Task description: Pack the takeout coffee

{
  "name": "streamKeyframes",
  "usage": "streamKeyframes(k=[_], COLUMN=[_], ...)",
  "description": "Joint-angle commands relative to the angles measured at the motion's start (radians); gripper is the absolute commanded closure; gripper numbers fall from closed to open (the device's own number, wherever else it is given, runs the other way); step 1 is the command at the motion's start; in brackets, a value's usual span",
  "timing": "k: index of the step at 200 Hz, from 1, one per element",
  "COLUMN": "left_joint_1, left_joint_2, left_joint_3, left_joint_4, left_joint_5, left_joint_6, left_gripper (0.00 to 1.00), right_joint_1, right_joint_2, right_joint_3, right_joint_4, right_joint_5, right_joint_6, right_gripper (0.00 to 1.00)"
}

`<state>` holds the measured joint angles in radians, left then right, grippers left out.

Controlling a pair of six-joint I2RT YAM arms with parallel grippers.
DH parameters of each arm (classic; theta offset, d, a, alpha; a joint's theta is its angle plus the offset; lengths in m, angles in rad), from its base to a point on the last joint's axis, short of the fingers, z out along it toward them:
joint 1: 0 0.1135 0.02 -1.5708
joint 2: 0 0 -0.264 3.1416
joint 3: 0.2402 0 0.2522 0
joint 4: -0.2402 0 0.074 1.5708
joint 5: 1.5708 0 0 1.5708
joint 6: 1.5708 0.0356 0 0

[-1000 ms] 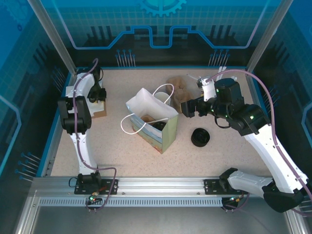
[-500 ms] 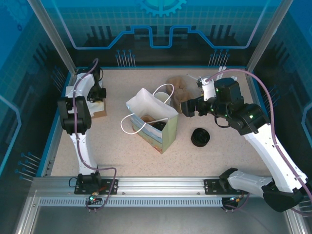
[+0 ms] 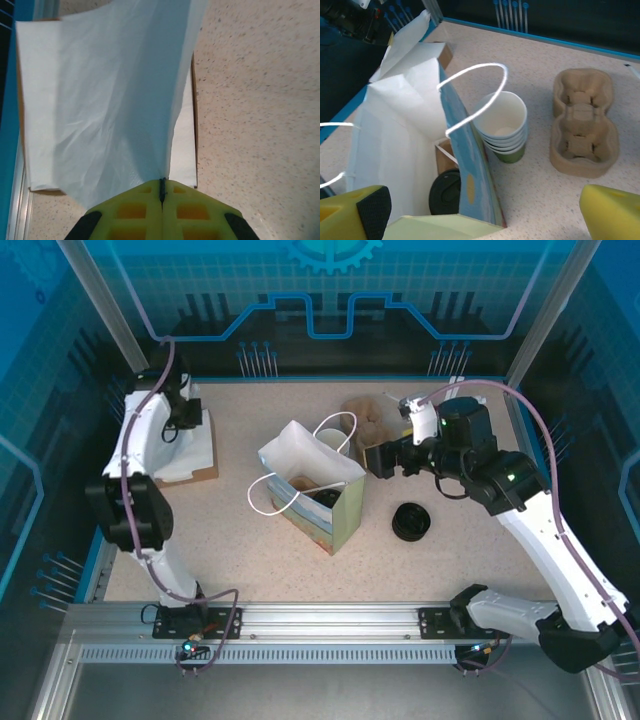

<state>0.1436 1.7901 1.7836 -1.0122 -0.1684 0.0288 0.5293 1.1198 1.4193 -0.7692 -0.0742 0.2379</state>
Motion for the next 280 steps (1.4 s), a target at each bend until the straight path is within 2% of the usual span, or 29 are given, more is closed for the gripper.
streamKeyframes(k=[1,47,99,132,164,180,195,236,280], left_joint_1=[0.020,0.023,0.021,0.021,0.020,0.020,0.020,0.020,0.019], left_joint_2=[-0.126,-0.309,-0.470,-0.541,-0.566,-0.570,-0.572,-0.557,-0.537], left_joint_3=[-0.024,0.005,0.040,0.078,0.115,0.127,0.128,0.126,0.108], left_joint_4=[0.026,0.051,0.128,0.178,0.199,0.198,0.201,0.161,0.159], left_joint_5=[0.107,0.332,0.531,0.625,0.778,0.858,0.943,1.174,1.325], left_joint_6=[-0.012,-0.087,-0.247,-0.327,-0.372,-0.378,-0.371,-0.274,-0.210], left_gripper=[1.00,1.00,1.00,1.00,1.00,1.00,1.00,1.00,1.00], right_joint_1=[0.015,0.183,0.307,0.342,0.357,0.346,0.325,0.273,0.242], right_joint_2=[0.042,0.168,0.439,0.624,0.747,0.765,0.759,0.658,0.568], right_joint_3=[0.001,0.102,0.421,0.631,0.764,0.768,0.738,0.550,0.416], right_joint_4=[0.101,0.219,0.236,0.243,0.275,0.315,0.372,0.569,0.685], right_joint_5=[-0.093,-0.092,-0.138,-0.153,-0.169,-0.169,-0.220,-0.355,-0.390], right_joint_6=[-0.044,-0.277,-0.389,-0.429,-0.456,-0.467,-0.464,-0.453,-0.446], right_gripper=[0.02,0.00,0.00,0.00,0.00,0.00,0.00,0.00,0.00])
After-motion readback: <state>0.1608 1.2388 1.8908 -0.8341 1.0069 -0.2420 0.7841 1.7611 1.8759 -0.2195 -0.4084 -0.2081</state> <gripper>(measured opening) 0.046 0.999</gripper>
